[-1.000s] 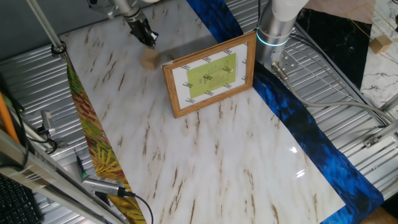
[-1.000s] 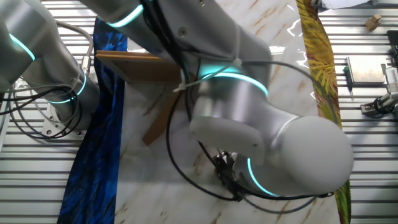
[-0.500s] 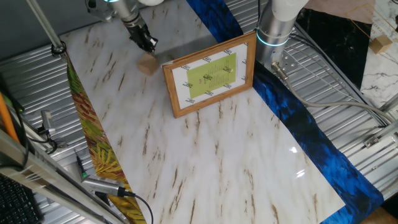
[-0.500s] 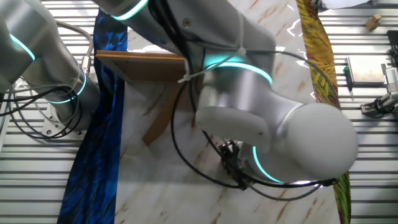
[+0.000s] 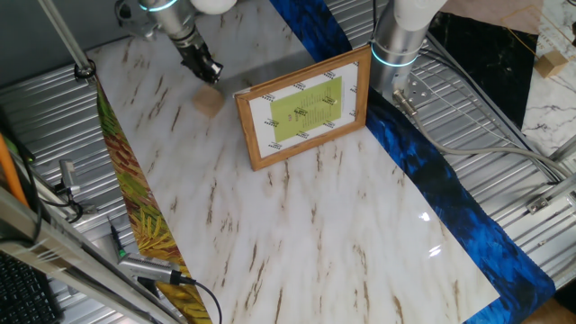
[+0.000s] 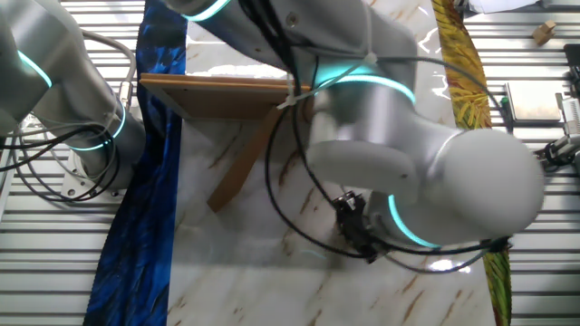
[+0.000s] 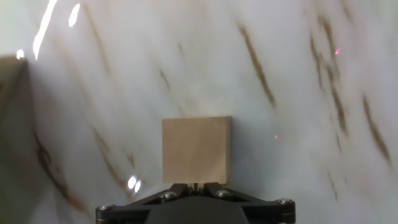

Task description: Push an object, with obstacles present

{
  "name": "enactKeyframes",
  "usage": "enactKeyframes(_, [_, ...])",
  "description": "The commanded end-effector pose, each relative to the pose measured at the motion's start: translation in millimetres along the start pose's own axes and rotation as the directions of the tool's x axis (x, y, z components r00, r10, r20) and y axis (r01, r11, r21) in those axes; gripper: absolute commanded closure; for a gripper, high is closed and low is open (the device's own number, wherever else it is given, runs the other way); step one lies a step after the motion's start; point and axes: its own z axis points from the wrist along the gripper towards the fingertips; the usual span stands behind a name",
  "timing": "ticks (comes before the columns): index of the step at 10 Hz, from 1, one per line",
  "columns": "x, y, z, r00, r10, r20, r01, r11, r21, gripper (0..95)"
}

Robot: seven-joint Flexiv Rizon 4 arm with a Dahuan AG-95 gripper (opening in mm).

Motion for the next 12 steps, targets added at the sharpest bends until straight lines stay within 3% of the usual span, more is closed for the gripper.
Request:
enactKeyframes(1, [-11.0, 1.2, -0.9, 1.0, -0.005, 0.002, 0.005, 1.0, 0.001, 95.0])
enactKeyframes(2, [-25.0, 3.5, -2.7, 1.0, -0.017, 0.004, 0.017, 1.0, 0.004, 95.0])
enactKeyframes(4, [-28.5, 9.7, 3.1, 0.999, -0.023, 0.028, 0.023, 1.0, 0.015, 95.0])
enactKeyframes(9, [-29.4, 13.1, 2.1, 0.999, -0.038, 0.015, 0.038, 0.999, 0.025, 95.0])
enactKeyframes(12, [-22.1, 9.3, -3.3, 0.999, -0.045, 0.008, 0.045, 0.999, 0.023, 95.0])
